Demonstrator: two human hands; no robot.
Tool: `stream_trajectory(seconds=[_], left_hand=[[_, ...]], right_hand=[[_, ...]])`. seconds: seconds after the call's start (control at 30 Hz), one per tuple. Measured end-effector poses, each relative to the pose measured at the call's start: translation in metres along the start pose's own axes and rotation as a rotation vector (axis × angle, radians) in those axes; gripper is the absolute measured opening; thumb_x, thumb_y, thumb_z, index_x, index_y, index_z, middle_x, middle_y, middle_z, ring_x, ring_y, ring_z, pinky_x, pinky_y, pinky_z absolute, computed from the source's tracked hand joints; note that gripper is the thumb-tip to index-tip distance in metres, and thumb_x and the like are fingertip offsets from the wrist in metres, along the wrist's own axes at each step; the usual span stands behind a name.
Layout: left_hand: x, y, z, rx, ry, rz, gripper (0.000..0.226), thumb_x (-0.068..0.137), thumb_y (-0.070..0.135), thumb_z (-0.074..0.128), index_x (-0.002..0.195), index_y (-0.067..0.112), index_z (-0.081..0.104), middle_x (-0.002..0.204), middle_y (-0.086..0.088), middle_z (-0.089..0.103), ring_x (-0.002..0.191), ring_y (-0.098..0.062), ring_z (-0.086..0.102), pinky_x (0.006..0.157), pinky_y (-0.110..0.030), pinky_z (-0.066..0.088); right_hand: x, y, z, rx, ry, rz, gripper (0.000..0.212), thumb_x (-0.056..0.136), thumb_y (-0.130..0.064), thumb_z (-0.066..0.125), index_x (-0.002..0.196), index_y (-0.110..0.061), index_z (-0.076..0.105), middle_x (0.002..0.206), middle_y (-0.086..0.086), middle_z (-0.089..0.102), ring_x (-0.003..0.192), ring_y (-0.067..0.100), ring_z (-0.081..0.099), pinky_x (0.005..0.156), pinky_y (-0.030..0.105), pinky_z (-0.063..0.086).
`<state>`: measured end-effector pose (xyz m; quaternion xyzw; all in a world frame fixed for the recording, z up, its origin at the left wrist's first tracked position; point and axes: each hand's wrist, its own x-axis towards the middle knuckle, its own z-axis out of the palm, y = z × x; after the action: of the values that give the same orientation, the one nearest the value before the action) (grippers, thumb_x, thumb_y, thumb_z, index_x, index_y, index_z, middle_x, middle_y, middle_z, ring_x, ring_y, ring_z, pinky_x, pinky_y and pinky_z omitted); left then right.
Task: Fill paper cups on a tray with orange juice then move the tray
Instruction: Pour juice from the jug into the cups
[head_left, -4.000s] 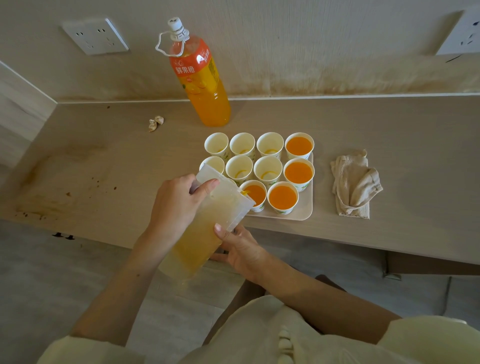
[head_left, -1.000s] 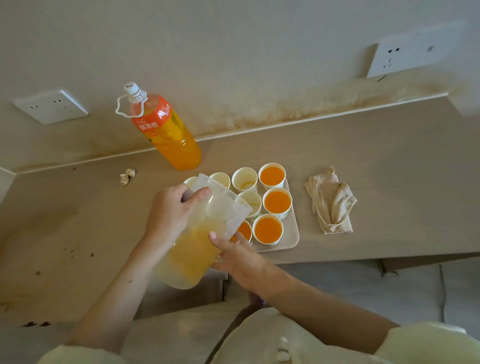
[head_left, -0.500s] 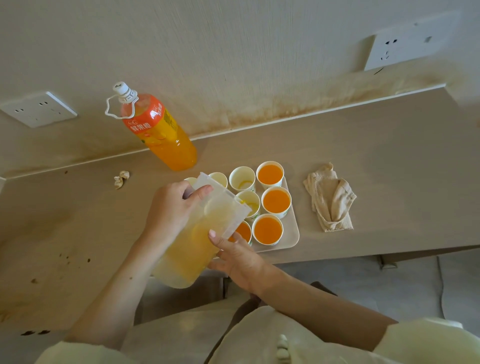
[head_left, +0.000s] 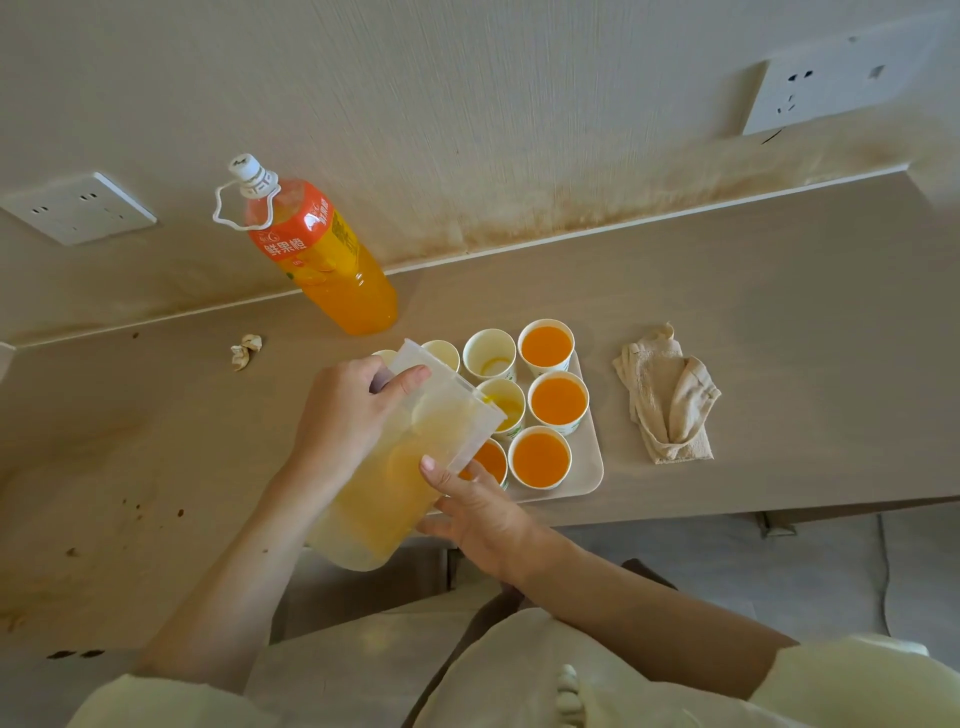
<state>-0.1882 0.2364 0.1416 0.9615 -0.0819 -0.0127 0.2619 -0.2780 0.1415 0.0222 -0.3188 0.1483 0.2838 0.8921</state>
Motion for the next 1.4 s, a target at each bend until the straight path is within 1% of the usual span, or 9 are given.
stream_trajectory(seconds=[0.13, 0.3, 0.47, 0.67, 0.8, 1.1, 1.2, 1.3, 1.4], left_hand=[[0.0003, -0.0007, -0.0004, -0.001, -0.009, 0.013, 0.056, 0.085, 0.043, 0.066, 0.051, 0.016, 0.032, 0.047, 0.006, 0.031, 0.047, -0.014, 0.030, 0.048, -0.030, 0.024], [0.0005, -0.0032, 0.0006, 0.013, -0.008, 0.005, 0.054, 0.085, 0.043, 0.065, 0.051, 0.015, 0.034, 0.048, 0.007, 0.032, 0.047, -0.012, 0.031, 0.046, -0.024, 0.022], [0.0002, -0.0050, 0.0002, 0.020, -0.008, 0.010, 0.054, 0.085, 0.045, 0.065, 0.052, 0.014, 0.035, 0.048, 0.006, 0.033, 0.047, -0.012, 0.031, 0.047, -0.027, 0.024], [-0.0006, -0.0045, -0.0002, 0.002, -0.013, 0.014, 0.054, 0.085, 0.045, 0.066, 0.051, 0.017, 0.034, 0.047, 0.008, 0.033, 0.046, -0.010, 0.031, 0.048, -0.027, 0.024], [-0.0001, -0.0035, 0.0003, 0.018, -0.015, 0.024, 0.054, 0.085, 0.046, 0.065, 0.051, 0.017, 0.035, 0.047, 0.008, 0.033, 0.045, -0.009, 0.031, 0.046, -0.023, 0.023], [0.0006, -0.0048, 0.0005, 0.019, -0.020, 0.034, 0.054, 0.086, 0.047, 0.063, 0.052, 0.016, 0.035, 0.049, 0.008, 0.034, 0.047, -0.010, 0.032, 0.047, -0.024, 0.024], [0.0004, -0.0040, 0.0000, 0.029, -0.021, 0.033, 0.053, 0.086, 0.047, 0.063, 0.053, 0.016, 0.035, 0.049, 0.007, 0.035, 0.047, -0.010, 0.033, 0.047, -0.023, 0.024], [0.0001, -0.0029, -0.0007, 0.028, -0.024, 0.030, 0.054, 0.086, 0.047, 0.063, 0.052, 0.017, 0.034, 0.049, 0.007, 0.034, 0.048, -0.012, 0.033, 0.050, -0.029, 0.026], [0.0000, -0.0027, -0.0013, 0.028, -0.023, 0.033, 0.054, 0.086, 0.047, 0.063, 0.052, 0.017, 0.034, 0.050, 0.007, 0.035, 0.048, -0.012, 0.034, 0.051, -0.030, 0.028]], right_hand=[[0.0007, -0.0002, -0.0016, 0.023, -0.018, -0.014, 0.104, 0.057, -0.049, 0.089, 0.143, -0.029, 0.034, 0.137, 0.002, 0.055, 0.127, 0.027, 0.052, 0.101, 0.056, 0.045], [0.0000, 0.0005, -0.0010, 0.033, -0.051, -0.027, 0.098, 0.061, -0.046, 0.088, 0.143, -0.029, 0.036, 0.137, 0.002, 0.056, 0.127, 0.028, 0.052, 0.101, 0.058, 0.044], [0.0000, 0.0000, 0.0013, 0.028, -0.025, -0.010, 0.105, 0.054, -0.051, 0.090, 0.142, -0.029, 0.037, 0.136, 0.002, 0.056, 0.127, 0.027, 0.053, 0.102, 0.058, 0.043], [-0.0013, 0.0004, 0.0033, 0.023, -0.046, -0.014, 0.107, 0.052, -0.052, 0.090, 0.142, -0.030, 0.036, 0.136, 0.002, 0.056, 0.127, 0.028, 0.052, 0.103, 0.060, 0.042], [-0.0023, -0.0005, 0.0039, 0.052, -0.042, -0.006, 0.109, 0.050, -0.050, 0.092, 0.141, -0.029, 0.037, 0.135, 0.003, 0.056, 0.126, 0.028, 0.053, 0.102, 0.059, 0.043], [-0.0047, -0.0022, 0.0058, 0.069, -0.032, -0.004, 0.101, 0.053, -0.047, 0.091, 0.139, -0.029, 0.040, 0.131, 0.001, 0.060, 0.123, 0.026, 0.055, 0.098, 0.052, 0.049], [-0.0052, -0.0032, 0.0062, 0.084, -0.031, -0.003, 0.098, 0.055, -0.045, 0.090, 0.138, -0.029, 0.041, 0.130, 0.001, 0.061, 0.122, 0.026, 0.057, 0.094, 0.048, 0.053], [-0.0055, -0.0036, 0.0072, 0.074, -0.019, 0.001, 0.098, 0.052, -0.048, 0.090, 0.136, -0.031, 0.042, 0.128, -0.001, 0.062, 0.121, 0.025, 0.056, 0.091, 0.046, 0.054], [-0.0050, -0.0027, 0.0073, 0.064, -0.026, -0.001, 0.100, 0.051, -0.049, 0.090, 0.137, -0.031, 0.041, 0.129, -0.001, 0.061, 0.121, 0.024, 0.056, 0.094, 0.048, 0.052]])
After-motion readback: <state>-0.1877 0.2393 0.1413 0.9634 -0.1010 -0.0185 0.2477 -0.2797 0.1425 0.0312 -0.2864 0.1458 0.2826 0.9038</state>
